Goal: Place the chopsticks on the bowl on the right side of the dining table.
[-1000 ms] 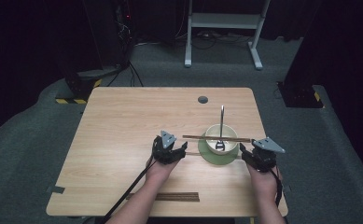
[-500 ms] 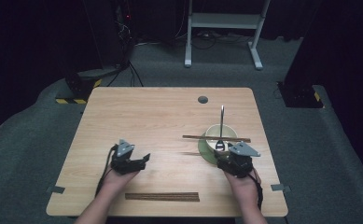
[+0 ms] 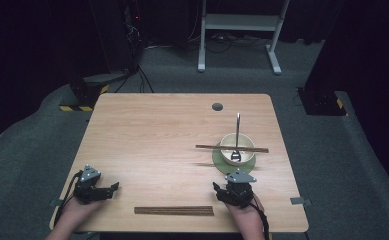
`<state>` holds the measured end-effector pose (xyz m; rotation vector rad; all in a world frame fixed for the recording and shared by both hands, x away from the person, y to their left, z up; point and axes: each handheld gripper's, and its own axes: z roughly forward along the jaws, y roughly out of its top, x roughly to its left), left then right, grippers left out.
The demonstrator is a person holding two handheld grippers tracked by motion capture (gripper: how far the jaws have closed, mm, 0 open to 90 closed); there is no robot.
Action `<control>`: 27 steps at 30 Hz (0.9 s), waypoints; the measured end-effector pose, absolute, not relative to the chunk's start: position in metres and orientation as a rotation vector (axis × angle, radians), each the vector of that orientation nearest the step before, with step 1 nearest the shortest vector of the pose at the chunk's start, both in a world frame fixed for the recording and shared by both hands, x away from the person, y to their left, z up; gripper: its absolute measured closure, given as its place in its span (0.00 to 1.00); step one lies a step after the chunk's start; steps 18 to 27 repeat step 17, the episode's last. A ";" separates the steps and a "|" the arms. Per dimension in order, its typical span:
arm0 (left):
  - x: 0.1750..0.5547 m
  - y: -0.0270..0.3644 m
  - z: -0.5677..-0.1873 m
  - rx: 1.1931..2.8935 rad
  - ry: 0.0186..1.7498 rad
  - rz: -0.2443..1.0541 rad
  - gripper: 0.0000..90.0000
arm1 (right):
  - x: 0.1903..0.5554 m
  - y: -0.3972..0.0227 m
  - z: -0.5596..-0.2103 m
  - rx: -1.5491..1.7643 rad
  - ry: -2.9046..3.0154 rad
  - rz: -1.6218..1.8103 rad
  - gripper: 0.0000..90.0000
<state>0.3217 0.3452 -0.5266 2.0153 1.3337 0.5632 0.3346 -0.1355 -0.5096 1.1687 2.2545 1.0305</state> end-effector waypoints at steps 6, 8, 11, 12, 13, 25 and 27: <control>0.323 0.342 -0.531 2.042 1.255 0.553 0.13 | 0.330 -0.144 -0.524 1.197 2.296 0.980 0.39; 0.323 0.341 -0.531 2.040 1.250 0.539 0.14 | 0.330 -0.147 -0.524 1.193 2.298 0.973 0.37; 0.323 0.340 -0.531 2.040 1.253 0.539 0.13 | 0.330 -0.148 -0.524 1.189 2.301 0.974 0.36; 0.323 0.339 -0.531 2.039 1.253 0.540 0.13 | 0.331 -0.148 -0.524 1.188 2.302 0.975 0.36; 0.323 0.339 -0.531 2.038 1.253 0.540 0.13 | 0.331 -0.148 -0.524 1.188 2.302 0.975 0.36; 0.322 0.339 -0.531 2.036 1.258 0.543 0.14 | 0.332 -0.147 -0.524 1.183 2.306 0.976 0.36; 0.322 0.339 -0.531 2.036 1.258 0.543 0.14 | 0.332 -0.147 -0.524 1.183 2.306 0.976 0.36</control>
